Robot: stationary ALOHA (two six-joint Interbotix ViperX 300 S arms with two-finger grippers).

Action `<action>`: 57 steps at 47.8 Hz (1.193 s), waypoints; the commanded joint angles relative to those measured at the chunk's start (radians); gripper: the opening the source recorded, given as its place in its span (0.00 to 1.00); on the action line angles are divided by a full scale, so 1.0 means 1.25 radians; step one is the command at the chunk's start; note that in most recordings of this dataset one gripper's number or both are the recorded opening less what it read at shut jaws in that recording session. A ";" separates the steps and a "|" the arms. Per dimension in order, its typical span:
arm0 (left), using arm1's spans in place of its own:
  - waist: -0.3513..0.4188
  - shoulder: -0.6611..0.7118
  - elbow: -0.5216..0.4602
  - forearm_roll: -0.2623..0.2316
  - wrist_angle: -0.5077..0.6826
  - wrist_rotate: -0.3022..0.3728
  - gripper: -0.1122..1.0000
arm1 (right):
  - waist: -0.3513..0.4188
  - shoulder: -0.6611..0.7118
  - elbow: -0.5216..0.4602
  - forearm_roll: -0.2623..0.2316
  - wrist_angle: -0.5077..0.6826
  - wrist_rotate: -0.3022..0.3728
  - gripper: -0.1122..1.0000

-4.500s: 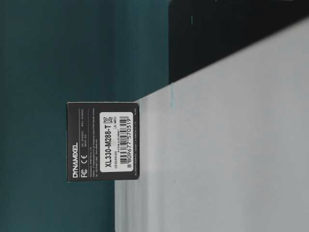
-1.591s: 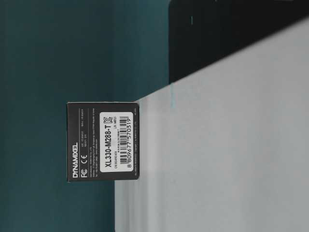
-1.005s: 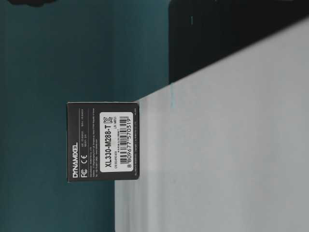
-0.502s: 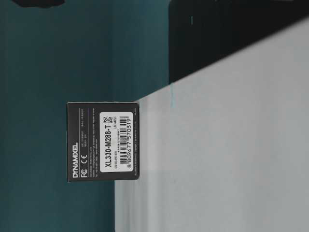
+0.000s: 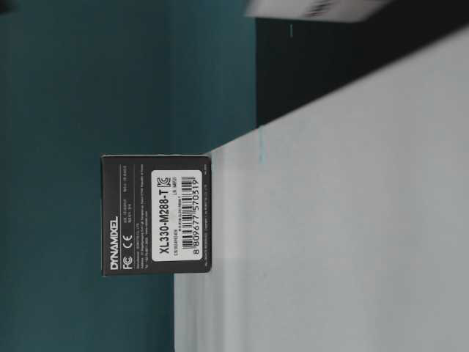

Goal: Place the box from the black base onto the white base.
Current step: 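Lift the held box and carry it left toward the white base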

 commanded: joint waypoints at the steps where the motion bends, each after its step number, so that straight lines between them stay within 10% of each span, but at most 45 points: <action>1: -0.001 0.006 -0.009 0.001 -0.004 -0.002 0.10 | 0.005 -0.023 -0.059 0.001 0.069 -0.002 0.63; 57: -0.001 -0.001 -0.016 0.002 -0.004 -0.001 0.10 | -0.034 0.266 -0.518 -0.013 0.248 -0.113 0.63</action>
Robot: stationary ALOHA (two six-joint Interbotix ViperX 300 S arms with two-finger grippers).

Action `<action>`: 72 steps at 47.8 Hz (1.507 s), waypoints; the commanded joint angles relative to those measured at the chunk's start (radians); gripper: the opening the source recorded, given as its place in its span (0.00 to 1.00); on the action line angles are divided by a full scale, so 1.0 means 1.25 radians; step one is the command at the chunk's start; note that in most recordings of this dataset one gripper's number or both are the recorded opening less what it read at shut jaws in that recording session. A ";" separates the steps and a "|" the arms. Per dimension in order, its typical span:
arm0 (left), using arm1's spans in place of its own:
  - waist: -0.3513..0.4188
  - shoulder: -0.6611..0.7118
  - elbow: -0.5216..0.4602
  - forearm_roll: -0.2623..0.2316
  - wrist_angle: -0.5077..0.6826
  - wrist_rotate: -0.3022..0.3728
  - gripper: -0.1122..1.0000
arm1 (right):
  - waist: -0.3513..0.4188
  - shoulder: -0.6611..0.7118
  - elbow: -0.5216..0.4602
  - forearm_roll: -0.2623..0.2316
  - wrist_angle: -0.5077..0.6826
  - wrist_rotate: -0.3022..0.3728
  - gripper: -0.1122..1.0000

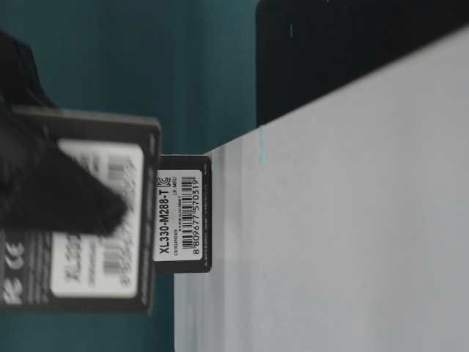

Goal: Place the box from the black base onto the white base.
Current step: 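Lift the held box and carry it left toward the white base, then lower the box onto the white base below the other boxes, release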

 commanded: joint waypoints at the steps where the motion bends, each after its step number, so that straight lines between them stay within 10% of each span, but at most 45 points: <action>1: 0.000 0.002 -0.017 0.002 -0.004 0.000 0.10 | -0.005 0.026 -0.021 -0.004 0.000 -0.001 0.63; 72: 0.000 -0.022 -0.021 0.002 0.038 -0.001 0.10 | 0.010 0.064 0.026 0.015 -0.023 0.001 0.64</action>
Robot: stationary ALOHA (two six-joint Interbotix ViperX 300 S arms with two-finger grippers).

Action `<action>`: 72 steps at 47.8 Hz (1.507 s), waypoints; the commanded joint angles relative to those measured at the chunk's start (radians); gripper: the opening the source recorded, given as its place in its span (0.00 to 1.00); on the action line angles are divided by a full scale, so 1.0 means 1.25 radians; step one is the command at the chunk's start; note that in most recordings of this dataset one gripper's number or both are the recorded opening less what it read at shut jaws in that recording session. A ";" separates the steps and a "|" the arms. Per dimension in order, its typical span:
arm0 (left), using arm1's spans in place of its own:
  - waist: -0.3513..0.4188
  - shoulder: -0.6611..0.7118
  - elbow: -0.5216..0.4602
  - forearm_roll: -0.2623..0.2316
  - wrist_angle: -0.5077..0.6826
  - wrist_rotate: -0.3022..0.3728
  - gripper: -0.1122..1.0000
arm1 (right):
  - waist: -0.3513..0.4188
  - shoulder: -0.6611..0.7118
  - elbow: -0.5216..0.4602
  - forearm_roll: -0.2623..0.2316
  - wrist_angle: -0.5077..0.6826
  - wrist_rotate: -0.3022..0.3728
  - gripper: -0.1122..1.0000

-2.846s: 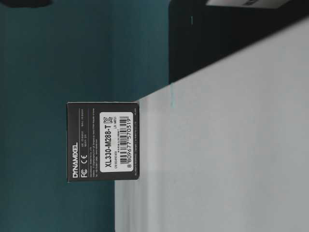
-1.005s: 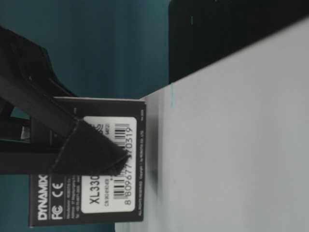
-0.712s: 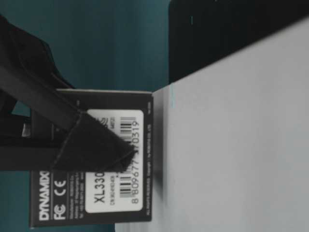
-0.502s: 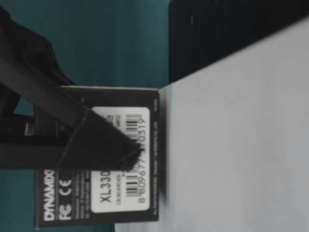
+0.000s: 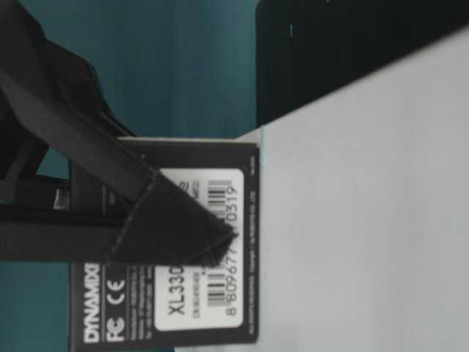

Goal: Place the box from the black base onto the white base.

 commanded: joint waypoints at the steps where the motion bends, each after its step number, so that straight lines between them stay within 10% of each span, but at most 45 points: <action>1: 0.000 0.002 -0.020 0.002 -0.005 0.002 0.10 | -0.006 0.013 0.016 0.001 -0.005 0.001 0.65; 15: 0.000 0.002 -0.021 0.001 -0.004 0.000 0.10 | -0.006 0.011 0.027 -0.006 -0.018 -0.001 0.99; 50: 0.002 -0.004 -0.022 0.002 0.009 0.004 0.11 | 0.021 -0.179 0.063 -0.031 -0.001 -0.001 0.99; 72: 0.001 -0.049 -0.031 0.002 0.056 0.029 0.11 | -0.005 -0.474 0.314 -0.150 -0.101 0.004 0.99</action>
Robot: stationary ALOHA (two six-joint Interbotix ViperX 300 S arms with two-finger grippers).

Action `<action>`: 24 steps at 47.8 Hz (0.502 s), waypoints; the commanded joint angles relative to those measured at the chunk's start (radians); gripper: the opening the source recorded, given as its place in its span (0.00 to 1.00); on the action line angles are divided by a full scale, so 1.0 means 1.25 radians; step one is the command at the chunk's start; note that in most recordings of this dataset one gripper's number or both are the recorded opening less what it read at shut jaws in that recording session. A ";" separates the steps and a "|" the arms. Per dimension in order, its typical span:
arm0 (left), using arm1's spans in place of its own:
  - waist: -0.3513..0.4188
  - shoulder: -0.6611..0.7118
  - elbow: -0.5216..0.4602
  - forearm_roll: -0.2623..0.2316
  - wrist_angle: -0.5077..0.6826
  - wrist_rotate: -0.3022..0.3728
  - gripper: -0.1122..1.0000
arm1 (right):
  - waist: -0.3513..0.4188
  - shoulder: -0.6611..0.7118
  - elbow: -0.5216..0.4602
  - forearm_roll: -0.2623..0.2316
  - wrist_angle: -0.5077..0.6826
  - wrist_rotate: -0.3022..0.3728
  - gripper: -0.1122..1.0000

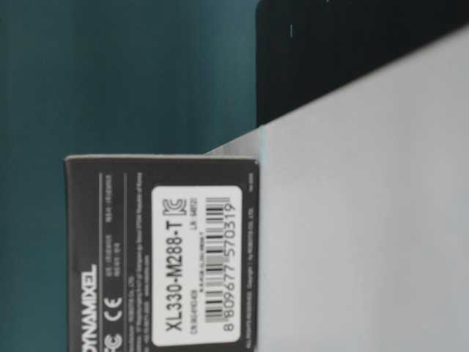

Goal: Place the box from the black base onto the white base.

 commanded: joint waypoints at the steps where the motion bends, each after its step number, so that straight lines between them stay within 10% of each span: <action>1: 0.001 -0.013 -0.028 0.002 0.017 0.007 0.11 | -0.018 -0.072 0.060 -0.031 -0.063 0.002 0.99; 24: 0.001 -0.104 -0.061 0.002 0.155 0.064 0.11 | -0.196 -0.444 0.380 -0.056 -0.283 0.013 0.99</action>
